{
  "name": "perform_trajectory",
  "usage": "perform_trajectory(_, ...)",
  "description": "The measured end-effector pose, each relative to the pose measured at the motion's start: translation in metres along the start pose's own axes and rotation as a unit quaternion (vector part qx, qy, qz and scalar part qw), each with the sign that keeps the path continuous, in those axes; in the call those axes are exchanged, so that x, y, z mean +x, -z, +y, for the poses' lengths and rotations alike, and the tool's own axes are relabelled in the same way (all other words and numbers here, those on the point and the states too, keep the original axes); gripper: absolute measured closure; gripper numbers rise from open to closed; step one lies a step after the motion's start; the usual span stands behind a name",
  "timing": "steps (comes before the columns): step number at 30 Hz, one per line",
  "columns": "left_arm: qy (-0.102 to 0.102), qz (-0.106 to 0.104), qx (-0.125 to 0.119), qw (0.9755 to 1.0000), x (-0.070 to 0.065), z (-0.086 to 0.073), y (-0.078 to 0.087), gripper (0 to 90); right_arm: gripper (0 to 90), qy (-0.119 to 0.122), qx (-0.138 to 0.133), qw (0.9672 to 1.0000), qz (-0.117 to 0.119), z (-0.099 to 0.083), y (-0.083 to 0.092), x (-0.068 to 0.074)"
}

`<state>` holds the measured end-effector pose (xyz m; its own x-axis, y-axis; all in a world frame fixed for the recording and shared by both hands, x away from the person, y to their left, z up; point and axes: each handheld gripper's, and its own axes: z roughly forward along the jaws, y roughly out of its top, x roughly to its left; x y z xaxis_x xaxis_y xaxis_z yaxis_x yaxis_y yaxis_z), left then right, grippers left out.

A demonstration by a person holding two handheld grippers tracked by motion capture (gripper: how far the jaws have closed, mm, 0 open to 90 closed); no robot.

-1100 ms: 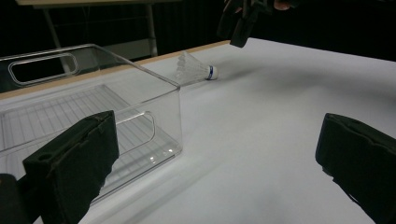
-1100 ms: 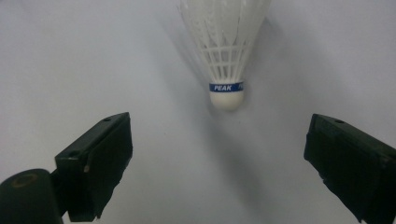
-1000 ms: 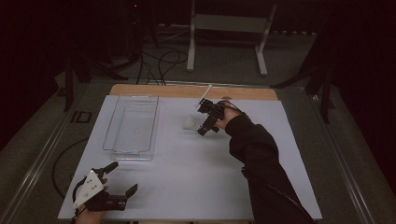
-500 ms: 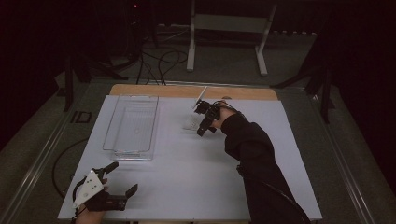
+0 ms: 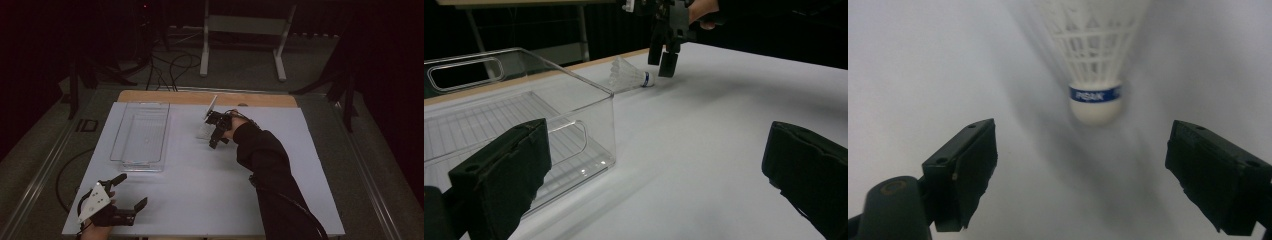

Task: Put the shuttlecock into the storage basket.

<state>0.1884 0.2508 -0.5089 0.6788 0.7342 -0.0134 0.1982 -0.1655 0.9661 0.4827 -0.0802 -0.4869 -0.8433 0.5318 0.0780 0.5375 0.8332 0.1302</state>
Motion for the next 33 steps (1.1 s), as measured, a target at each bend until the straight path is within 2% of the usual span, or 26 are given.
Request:
perform_trajectory(5, 0.001, -0.001, -0.001, 1.0, 0.0, 0.0, 0.0, 0.2, 11.3, 0.013, 0.007, 0.9998, -0.015, 0.004, -0.009, 0.005)
perform_trajectory(7, 0.001, -0.001, -0.001, 1.0, 0.0, 0.0, 0.0, 0.2, 11.5, 0.017, 0.01, 0.9998, -0.011, 0.004, -0.011, 0.006)
perform_trajectory(9, 0.002, -0.002, -0.001, 1.0, 0.0, 0.0, 0.0, 0.2, 22.6, 0.025, 0.013, 0.9993, -0.024, 0.005, -0.013, 0.005)
perform_trajectory(12, 0.0, -0.002, -0.001, 1.0, 0.0, 0.0, 0.0, 0.2, 25.5, 0.028, 0.005, 0.9992, -0.028, 0.006, -0.013, 0.003)
perform_trajectory(14, -0.001, -0.003, -0.001, 1.0, -0.001, 0.0, 0.0, 0.2, 32.0, 0.028, -0.001, 0.9992, -0.03, 0.007, -0.011, 0.002)
perform_trajectory(17, -0.001, -0.005, 0.0, 1.0, -0.001, 0.0, 0.0, 0.2, 36.3, 0.023, -0.001, 0.9993, -0.031, 0.008, -0.011, 0.001)
perform_trajectory(18, -0.001, -0.005, 0.0, 1.0, -0.001, 0.0, 0.0, 0.2, 42.5, 0.025, 0.001, 0.9993, -0.029, 0.009, -0.011, 0.001)
perform_trajectory(21, 0.0, -0.004, -0.002, 1.0, -0.001, 0.0, 0.0, 0.2, 48.7, 0.031, 0.002, 0.999, -0.031, 0.009, -0.013, 0.0)
perform_trajectory(33, 0.002, -0.005, -0.002, 1.0, 0.0, 0.0, 0.001, 0.2, 61.6, 0.034, 0.005, 0.9986, -0.041, 0.015, -0.018, -0.004)
